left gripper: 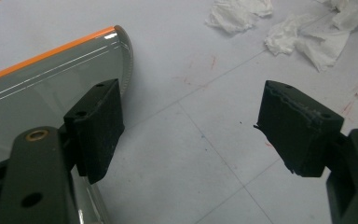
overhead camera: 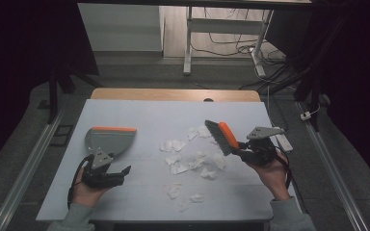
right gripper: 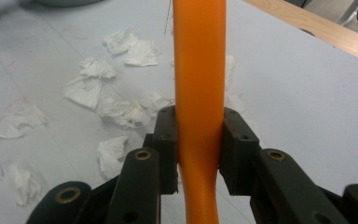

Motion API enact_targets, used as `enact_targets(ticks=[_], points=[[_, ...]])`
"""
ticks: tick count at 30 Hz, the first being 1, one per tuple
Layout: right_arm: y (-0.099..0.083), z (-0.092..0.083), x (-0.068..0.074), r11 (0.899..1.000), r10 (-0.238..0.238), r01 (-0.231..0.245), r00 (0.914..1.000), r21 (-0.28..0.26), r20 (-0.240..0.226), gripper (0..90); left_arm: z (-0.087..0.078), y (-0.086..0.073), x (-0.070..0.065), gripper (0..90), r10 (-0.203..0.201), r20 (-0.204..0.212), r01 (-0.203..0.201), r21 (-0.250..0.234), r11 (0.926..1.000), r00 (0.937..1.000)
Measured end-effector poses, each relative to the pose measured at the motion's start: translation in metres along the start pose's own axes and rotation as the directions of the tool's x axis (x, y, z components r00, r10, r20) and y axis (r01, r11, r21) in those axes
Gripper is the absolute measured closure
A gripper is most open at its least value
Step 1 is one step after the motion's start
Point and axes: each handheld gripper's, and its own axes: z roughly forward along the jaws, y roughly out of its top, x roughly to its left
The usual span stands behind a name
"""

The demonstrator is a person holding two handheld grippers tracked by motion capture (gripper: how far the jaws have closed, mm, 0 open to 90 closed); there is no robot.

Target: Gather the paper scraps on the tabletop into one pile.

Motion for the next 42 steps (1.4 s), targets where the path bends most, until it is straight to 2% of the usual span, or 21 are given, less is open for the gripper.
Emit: enact_targets(ticks=[2,8,10,12,14,16,19,20,22,24,27,33,36,39,42], points=[[0.001,0.001,-0.003,1.000,0.014,-0.015,0.9998,0.010,0.010,70.8,0.002,0.000,-0.002,23.2,0.000,0.022,0.000,0.003,1.0000,0.9998],[0.019,0.006,-0.027,0.993,0.080,-0.087,0.9938,0.083,0.077,70.8,0.005,0.003,-0.003,23.0,0.023,0.026,-0.023,-0.001,0.9997,0.9994],[0.027,0.010,-0.041,0.983,0.127,-0.137,0.9885,0.119,0.082,70.8,0.005,0.003,-0.003,23.1,0.026,0.030,-0.026,-0.004,0.9996,0.9992],[0.035,0.017,-0.053,0.971,0.135,-0.157,0.9827,0.179,0.127,70.8,0.004,0.002,-0.002,23.0,0.026,0.035,-0.026,-0.004,0.9997,0.9991],[0.041,0.024,-0.066,0.948,0.153,-0.192,0.9746,0.255,0.164,70.8,0.004,0.001,-0.002,23.0,0.023,0.037,-0.023,-0.007,0.9997,0.9990],[0.046,0.031,-0.076,0.926,0.163,-0.216,0.9683,0.308,0.189,70.8,0.004,0.000,-0.001,23.1,0.021,0.039,-0.021,-0.005,0.9998,0.9990],[0.051,0.044,-0.087,0.885,0.197,-0.261,0.9601,0.385,0.198,70.8,0.005,-0.001,0.000,23.1,0.016,0.044,-0.016,-0.007,0.9998,0.9989],[0.052,0.050,-0.088,0.872,0.190,-0.260,0.9604,0.414,0.204,70.8,0.005,-0.001,0.000,23.1,0.017,0.045,-0.017,-0.006,0.9998,0.9989],[0.054,0.062,-0.091,0.852,0.170,-0.252,0.9622,0.458,0.213,70.8,0.006,-0.002,0.000,23.1,0.017,0.045,-0.017,-0.005,0.9998,0.9988],[0.055,0.072,-0.094,0.829,0.177,-0.266,0.9590,0.491,0.221,70.8,0.005,-0.002,0.001,23.1,0.016,0.044,-0.016,-0.006,0.9999,0.9989],[0.056,0.083,-0.096,0.808,0.153,-0.254,0.9619,0.532,0.227,70.8,0.005,-0.002,0.002,23.1,0.013,0.043,-0.013,-0.007,0.9999,0.9990],[0.058,0.096,-0.088,0.786,0.132,-0.211,0.9756,0.581,0.176,70.8,0.007,-0.003,0.003,23.1,0.010,0.046,-0.010,-0.003,0.9999,0.9989],[0.061,0.101,-0.081,0.792,0.139,-0.194,0.9806,0.580,0.139,70.8,0.006,-0.003,0.002,23.1,0.010,0.047,-0.010,-0.005,0.9999,0.9988],[0.064,0.105,-0.068,0.790,0.095,-0.140,0.9898,0.597,0.106,70.9,0.006,-0.003,0.003,23.1,0.008,0.051,-0.007,-0.005,1.0000,0.9987],[0.066,0.106,-0.054,0.796,0.090,-0.097,0.9950,0.598,0.042,70.8,0.007,-0.003,0.002,23.1,0.007,0.054,-0.007,-0.003,1.0000,0.9985]])
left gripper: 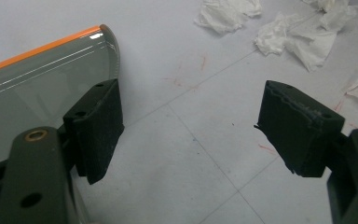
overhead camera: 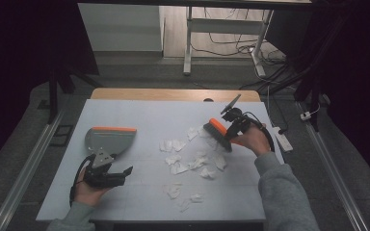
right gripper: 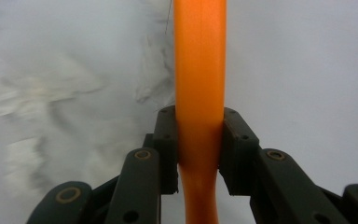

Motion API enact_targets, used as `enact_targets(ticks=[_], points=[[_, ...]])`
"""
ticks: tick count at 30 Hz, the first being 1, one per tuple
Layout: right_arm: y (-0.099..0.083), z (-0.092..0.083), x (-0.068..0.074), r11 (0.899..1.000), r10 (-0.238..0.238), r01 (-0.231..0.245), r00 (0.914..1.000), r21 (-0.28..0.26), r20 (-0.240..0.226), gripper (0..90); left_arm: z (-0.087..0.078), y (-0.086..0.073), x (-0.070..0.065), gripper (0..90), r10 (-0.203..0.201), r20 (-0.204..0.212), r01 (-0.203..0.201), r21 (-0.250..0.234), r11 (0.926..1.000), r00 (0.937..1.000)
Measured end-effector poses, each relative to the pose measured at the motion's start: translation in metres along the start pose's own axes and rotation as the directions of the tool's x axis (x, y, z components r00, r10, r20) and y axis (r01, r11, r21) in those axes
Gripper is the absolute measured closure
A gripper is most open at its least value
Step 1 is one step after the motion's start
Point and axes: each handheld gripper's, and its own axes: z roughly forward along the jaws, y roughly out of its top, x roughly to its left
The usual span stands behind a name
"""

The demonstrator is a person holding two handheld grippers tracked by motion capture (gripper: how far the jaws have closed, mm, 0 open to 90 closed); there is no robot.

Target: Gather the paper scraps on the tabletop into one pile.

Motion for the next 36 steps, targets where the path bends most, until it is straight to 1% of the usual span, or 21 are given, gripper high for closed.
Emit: enact_targets(ticks=[2,4,6,8,9,11,13,15,18,21,23,25,26,28,30,31,32,33,34,35,36], points=[[-0.002,0.000,0.012,0.999,-0.038,0.038,0.9987,-0.002,-0.033,70.9,0.000,0.000,0.000,23.1,0.001,0.000,-0.001,0.000,1.0000,1.0000],[-0.004,-0.002,0.023,0.998,-0.065,0.065,0.9949,-0.014,-0.077,70.8,0.000,0.000,0.000,23.1,-0.001,-0.001,0.001,-0.001,1.0000,1.0000],[-0.005,-0.009,0.028,0.995,-0.078,0.072,0.9934,-0.066,-0.084,70.8,0.000,0.000,-0.001,23.1,-0.001,-0.003,0.001,0.002,1.0000,1.0000],[-0.003,-0.020,0.024,0.993,-0.067,0.059,0.9946,-0.099,-0.079,70.8,0.000,0.000,-0.002,23.0,0.002,-0.001,-0.002,0.002,1.0000,1.0000],[-0.002,-0.026,0.021,0.992,-0.058,0.050,0.9963,-0.117,-0.064,70.8,0.000,0.001,-0.002,23.0,0.003,-0.001,-0.003,0.001,1.0000,1.0000],[0.000,-0.034,0.013,0.989,-0.026,0.019,0.9985,-0.143,-0.047,70.8,0.000,0.001,-0.002,23.0,0.002,-0.002,-0.002,-0.001,1.0000,1.0000],[0.003,-0.037,0.005,0.987,-0.009,0.003,0.9995,-0.159,-0.031,70.8,0.000,0.000,-0.001,23.1,-0.001,-0.002,0.001,0.000,1.0000,1.0000],[0.008,-0.035,-0.003,0.986,0.026,-0.029,0.9994,-0.163,-0.025,70.8,0.001,0.000,-0.001,23.0,-0.002,-0.001,0.002,0.004,1.0000,1.0000],[0.018,-0.025,-0.012,0.990,0.039,-0.032,0.9980,-0.139,0.049,70.8,0.001,0.000,-0.001,23.0,0.000,-0.001,0.000,0.004,1.0000,1.0000],[0.030,-0.013,-0.019,0.992,0.040,-0.030,0.9959,-0.124,0.081,70.8,0.001,0.000,0.000,23.0,-0.003,-0.003,0.003,0.002,1.0000,1.0000],[0.039,-0.004,-0.021,0.995,0.033,-0.024,0.9948,-0.095,0.097,70.8,0.001,-0.001,0.001,23.0,-0.005,0.000,0.005,0.001,1.0000,1.0000],[0.046,0.005,-0.021,0.998,0.003,0.004,0.9941,-0.069,0.109,70.8,0.002,-0.001,0.002,23.0,-0.007,0.003,0.007,0.003,1.0000,1.0000],[0.050,0.009,-0.020,0.998,0.002,0.004,0.9943,-0.055,0.107,70.8,0.003,-0.001,0.002,23.1,-0.007,0.005,0.007,0.003,1.0000,1.0000],[0.058,0.015,-0.016,0.999,-0.031,0.035,0.9924,-0.034,0.120,70.8,0.003,-0.001,0.002,23.1,-0.004,0.007,0.004,0.002,1.0000,1.0000],[0.064,0.018,-0.011,0.998,-0.054,0.057,0.9925,-0.023,0.109,70.8,0.003,-0.001,0.002,23.0,-0.002,0.009,0.002,0.002,1.0000,1.0000],[0.067,0.019,-0.008,0.996,-0.087,0.089,0.9892,-0.008,0.118,70.8,0.003,-0.001,0.001,23.0,0.000,0.009,0.000,0.002,1.0000,1.0000],[0.070,0.021,-0.003,0.994,-0.108,0.108,0.9880,0.003,0.111,70.8,0.003,-0.002,0.000,23.0,0.002,0.007,-0.002,0.002,1.0000,1.0000],[0.071,0.021,0.001,0.990,-0.142,0.141,0.9833,0.020,0.114,70.8,0.003,-0.002,0.000,23.1,0.006,0.009,-0.006,0.003,1.0000,0.9999],[0.072,0.022,0.006,0.988,-0.156,0.154,0.9815,0.025,0.112,70.9,0.003,-0.002,-0.001,23.1,0.009,0.010,-0.009,0.004,1.0000,0.9999],[0.073,0.022,0.010,0.983,-0.185,0.182,0.9767,0.037,0.110,70.9,0.003,-0.002,-0.002,23.0,0.010,0.009,-0.010,0.006,0.9999,0.9999],[0.073,0.021,0.016,0.981,-0.192,0.189,0.9770,0.035,0.093,70.9,0.003,-0.002,-0.002,23.0,0.011,0.009,-0.011,0.007,0.9999,0.9999]])
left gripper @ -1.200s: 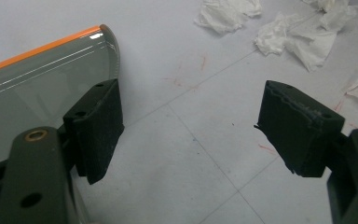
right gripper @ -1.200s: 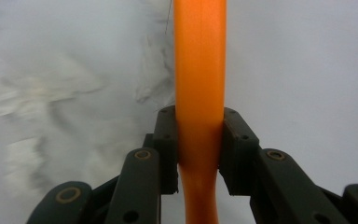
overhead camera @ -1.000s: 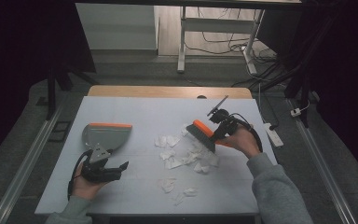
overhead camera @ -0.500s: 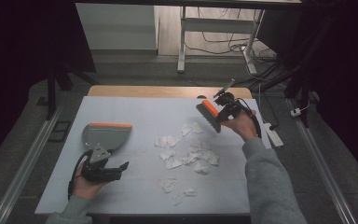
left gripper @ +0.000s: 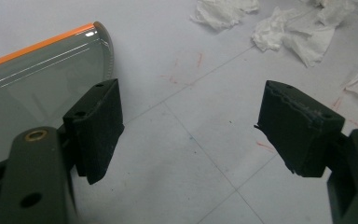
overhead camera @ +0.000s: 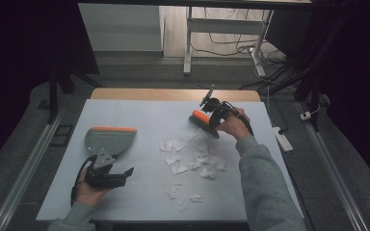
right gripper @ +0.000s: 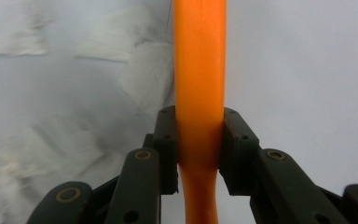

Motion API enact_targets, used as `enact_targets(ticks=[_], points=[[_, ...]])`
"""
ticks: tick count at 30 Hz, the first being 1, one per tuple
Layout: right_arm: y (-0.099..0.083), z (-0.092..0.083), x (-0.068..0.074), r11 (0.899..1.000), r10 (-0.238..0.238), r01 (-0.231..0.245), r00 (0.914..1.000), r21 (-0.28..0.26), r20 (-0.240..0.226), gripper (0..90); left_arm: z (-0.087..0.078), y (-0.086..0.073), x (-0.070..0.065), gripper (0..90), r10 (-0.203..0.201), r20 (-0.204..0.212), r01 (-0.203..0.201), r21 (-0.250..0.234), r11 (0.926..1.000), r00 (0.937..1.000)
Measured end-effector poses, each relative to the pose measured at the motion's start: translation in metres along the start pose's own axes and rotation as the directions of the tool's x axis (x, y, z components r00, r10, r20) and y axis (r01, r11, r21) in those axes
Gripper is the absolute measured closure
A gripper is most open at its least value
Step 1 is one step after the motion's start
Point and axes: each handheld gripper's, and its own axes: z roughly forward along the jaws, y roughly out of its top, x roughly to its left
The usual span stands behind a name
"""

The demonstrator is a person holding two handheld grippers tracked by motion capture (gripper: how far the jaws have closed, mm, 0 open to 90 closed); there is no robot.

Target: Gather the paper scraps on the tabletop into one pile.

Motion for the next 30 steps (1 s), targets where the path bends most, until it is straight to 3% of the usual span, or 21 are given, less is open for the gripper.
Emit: enact_targets(ticks=[5,11,14,16,20,23,30], points=[[-0.003,-0.003,0.022,0.996,-0.089,0.089,0.9960,0.010,-0.008,71.0,-0.001,0.000,0.000,23.1,-0.003,-0.002,0.003,-0.002,1.0000,1.0000],[-0.021,-0.010,0.039,0.987,-0.163,0.162,0.9844,-0.016,-0.066,70.9,0.000,0.000,-0.001,23.1,0.002,-0.002,-0.002,0.003,1.0000,1.0000],[-0.031,-0.015,0.048,0.982,-0.186,0.182,0.9747,-0.040,-0.125,70.9,0.000,0.000,-0.001,23.1,0.002,-0.003,-0.002,0.003,1.0000,1.0000],[-0.037,-0.021,0.053,0.979,-0.201,0.194,0.9717,-0.065,-0.124,70.9,-0.001,0.000,-0.001,23.2,0.001,-0.004,-0.001,0.003,1.0000,1.0000],[-0.046,-0.040,0.048,0.978,-0.157,0.144,0.9840,-0.149,-0.084,70.9,-0.001,0.000,-0.001,23.2,0.001,-0.005,-0.001,0.003,1.0000,1.0000],[-0.049,-0.051,0.040,0.979,-0.114,0.105,0.9926,-0.173,-0.041,70.8,-0.001,0.001,-0.002,23.3,0.002,-0.006,-0.002,0.003,1.0000,1.0000],[-0.037,-0.053,0.036,0.974,-0.101,0.100,0.9949,-0.202,0.009,70.8,-0.001,0.000,-0.001,23.3,0.001,-0.009,-0.001,0.005,1.0000,1.0000]])
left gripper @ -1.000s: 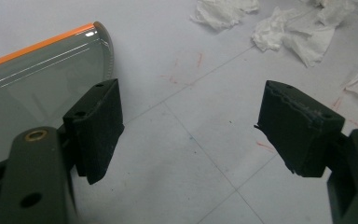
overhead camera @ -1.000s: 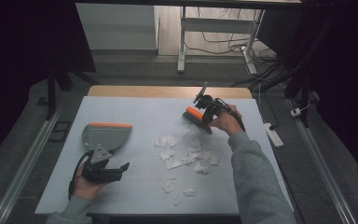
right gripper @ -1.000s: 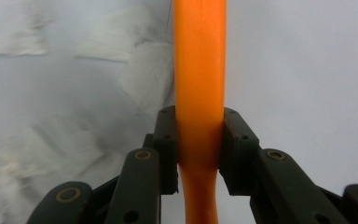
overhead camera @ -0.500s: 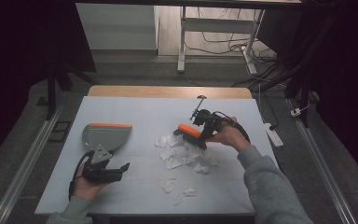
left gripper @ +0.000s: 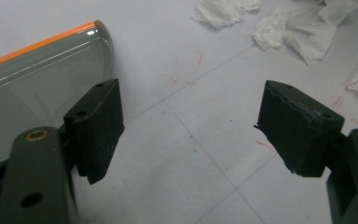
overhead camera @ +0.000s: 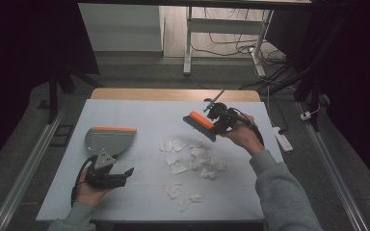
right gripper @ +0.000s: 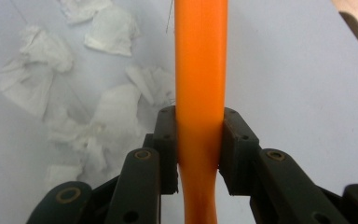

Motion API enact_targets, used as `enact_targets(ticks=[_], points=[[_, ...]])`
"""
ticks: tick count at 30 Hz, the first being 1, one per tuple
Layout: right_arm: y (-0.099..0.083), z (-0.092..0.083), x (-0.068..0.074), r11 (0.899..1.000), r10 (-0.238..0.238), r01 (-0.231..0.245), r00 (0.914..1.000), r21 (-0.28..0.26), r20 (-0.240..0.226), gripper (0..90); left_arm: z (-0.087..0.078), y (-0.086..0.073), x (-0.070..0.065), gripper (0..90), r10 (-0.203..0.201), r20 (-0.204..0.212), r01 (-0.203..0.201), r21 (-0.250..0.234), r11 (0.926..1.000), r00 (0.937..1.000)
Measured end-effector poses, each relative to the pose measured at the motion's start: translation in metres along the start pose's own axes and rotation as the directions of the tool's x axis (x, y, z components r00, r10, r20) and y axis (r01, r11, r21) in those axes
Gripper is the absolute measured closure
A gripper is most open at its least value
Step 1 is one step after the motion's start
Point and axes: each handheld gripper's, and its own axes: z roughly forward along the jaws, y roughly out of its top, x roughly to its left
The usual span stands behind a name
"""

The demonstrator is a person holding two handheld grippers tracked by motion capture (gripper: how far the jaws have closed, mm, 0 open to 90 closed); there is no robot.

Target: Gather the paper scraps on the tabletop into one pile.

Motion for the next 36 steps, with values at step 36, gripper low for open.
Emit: enact_targets(ticks=[36], points=[[0.044,0.023,0.037,0.981,-0.196,0.196,0.9797,-0.003,-0.040,70.9,0.000,-0.001,0.002,23.5,0.000,0.002,0.000,-0.006,1.0000,1.0000]])
